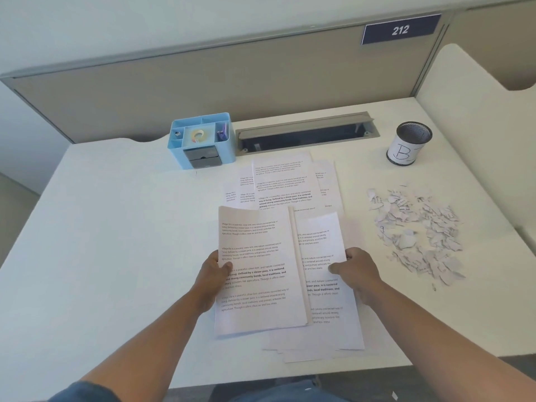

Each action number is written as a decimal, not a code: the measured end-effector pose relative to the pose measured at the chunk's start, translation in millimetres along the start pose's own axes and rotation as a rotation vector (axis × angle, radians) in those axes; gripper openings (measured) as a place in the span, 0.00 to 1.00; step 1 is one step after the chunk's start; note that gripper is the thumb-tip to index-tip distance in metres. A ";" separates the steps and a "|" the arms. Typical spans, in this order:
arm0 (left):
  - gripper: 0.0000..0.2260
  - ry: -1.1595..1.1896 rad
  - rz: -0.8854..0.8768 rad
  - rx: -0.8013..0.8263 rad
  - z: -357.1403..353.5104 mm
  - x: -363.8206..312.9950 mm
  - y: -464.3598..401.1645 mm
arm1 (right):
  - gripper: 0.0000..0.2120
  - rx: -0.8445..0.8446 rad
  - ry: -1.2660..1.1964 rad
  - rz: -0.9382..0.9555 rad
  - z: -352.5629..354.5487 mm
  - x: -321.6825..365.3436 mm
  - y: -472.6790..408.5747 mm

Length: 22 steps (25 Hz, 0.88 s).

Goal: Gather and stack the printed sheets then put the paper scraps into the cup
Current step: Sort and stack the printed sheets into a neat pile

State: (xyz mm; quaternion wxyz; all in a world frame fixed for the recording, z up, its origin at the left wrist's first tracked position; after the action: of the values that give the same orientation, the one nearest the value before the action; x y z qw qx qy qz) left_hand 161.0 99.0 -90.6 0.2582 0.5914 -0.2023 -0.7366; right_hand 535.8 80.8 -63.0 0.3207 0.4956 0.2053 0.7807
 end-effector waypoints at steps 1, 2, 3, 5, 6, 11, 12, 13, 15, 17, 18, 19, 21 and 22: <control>0.11 0.005 0.001 -0.001 0.0 0.4 -0.6 | 0.11 -0.001 0.030 0.010 -2.5 2.1 2.8; 0.11 0.006 0.002 -0.001 0.1 0.8 -0.8 | 0.11 -0.013 0.068 0.027 -4.5 4.5 5.2; 0.11 0.007 0.003 0.001 0.0 1.2 -1.2 | 0.11 -0.033 0.115 0.046 -5.7 6.3 6.4; 0.11 0.016 0.008 0.007 0.1 2.5 -2.1 | 0.10 -0.043 0.149 0.079 -9.3 8.8 7.5; 0.11 0.021 0.011 0.011 0.0 3.5 -2.9 | 0.09 -0.032 0.118 0.088 -11.2 9.5 7.2; 0.12 0.042 0.009 0.027 -0.1 4.7 -3.2 | 0.04 0.042 -0.113 0.005 -17.0 2.3 8.0; 0.12 0.048 0.009 0.027 -0.2 4.7 -3.4 | 0.06 0.065 -0.105 0.013 -18.3 2.8 7.8; 0.12 0.054 0.012 0.028 0.0 4.5 -3.2 | 0.07 0.079 -0.086 0.029 -18.6 4.2 7.0; 0.12 0.071 0.025 0.032 0.1 3.1 -1.6 | 0.08 0.071 -0.046 0.075 -12.8 9.4 2.7; 0.12 0.083 0.027 0.030 5.1 -1.5 -0.5 | 0.08 0.041 -0.046 0.114 0.1 18.3 -2.8; 0.12 0.086 0.021 0.027 10.0 -5.7 -0.8 | 0.07 0.025 -0.056 0.128 8.2 24.1 -5.1; 0.11 0.088 0.014 0.024 16.0 -10.7 -1.5 | 0.06 0.013 -0.071 0.140 15.8 29.9 -7.4; 0.11 0.088 0.002 0.007 33.2 -22.0 -3.0 | 0.05 0.005 -0.111 0.154 27.9 40.9 -11.2; 0.11 0.086 -0.003 -0.001 41.4 -28.1 -3.9 | 0.05 0.005 -0.133 0.156 32.9 45.6 -12.8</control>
State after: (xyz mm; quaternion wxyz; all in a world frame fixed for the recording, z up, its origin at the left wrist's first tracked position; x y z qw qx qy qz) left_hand 124.7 119.1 -62.3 0.2656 0.6226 -0.1898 -0.7112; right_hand 555.5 122.1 -27.9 0.2705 0.5615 0.1465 0.7682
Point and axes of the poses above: each hand's wrist, its own y-axis away from the middle knuckle, its own z-axis out of the back of the hand, x = y × z, the point moved 9 cm from there along -y, towards the middle knuckle
